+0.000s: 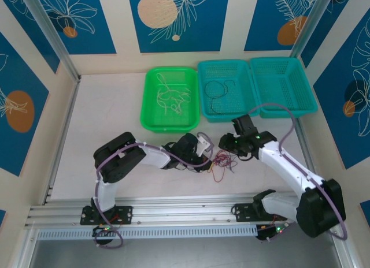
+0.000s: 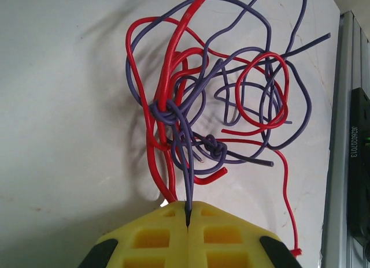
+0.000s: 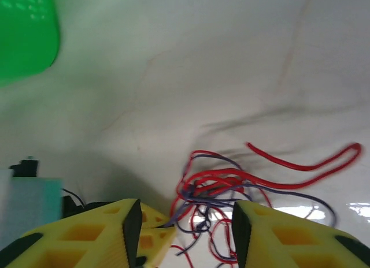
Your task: Untangle the cables
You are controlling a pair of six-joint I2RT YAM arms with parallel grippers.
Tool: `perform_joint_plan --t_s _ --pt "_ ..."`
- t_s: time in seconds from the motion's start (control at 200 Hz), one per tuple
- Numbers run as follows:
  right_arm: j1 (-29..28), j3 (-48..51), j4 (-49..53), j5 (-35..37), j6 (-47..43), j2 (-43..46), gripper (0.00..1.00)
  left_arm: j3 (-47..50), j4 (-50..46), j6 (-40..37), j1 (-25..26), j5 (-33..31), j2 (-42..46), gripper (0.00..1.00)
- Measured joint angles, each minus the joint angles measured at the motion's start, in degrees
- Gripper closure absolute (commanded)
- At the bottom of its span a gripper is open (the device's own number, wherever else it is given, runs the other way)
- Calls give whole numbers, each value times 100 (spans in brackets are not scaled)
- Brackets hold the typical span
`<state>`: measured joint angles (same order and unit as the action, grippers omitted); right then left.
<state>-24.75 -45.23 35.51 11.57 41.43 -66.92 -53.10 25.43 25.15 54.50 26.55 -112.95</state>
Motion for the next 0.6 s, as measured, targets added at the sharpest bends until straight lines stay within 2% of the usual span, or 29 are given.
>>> perform_joint_plan --t_s 0.09,0.215,0.395,0.505,0.6 --pt "-463 -374 129 483 72 -553 57 4 -72 44 0 -37 0 100" --pt "-610 -734 363 774 382 -1058 56 15 -92 374 -28 -9 -4 100" --pt "-621 -739 372 850 732 -1318 55 15 -66 516 -37 -35 0 100" --pt "-673 -538 203 678 990 -1895 62 17 -55 328 -37 -122 4 100" --pt "-662 -323 79 608 1231 -2072 63 37 7 278 -37 -170 13 100"
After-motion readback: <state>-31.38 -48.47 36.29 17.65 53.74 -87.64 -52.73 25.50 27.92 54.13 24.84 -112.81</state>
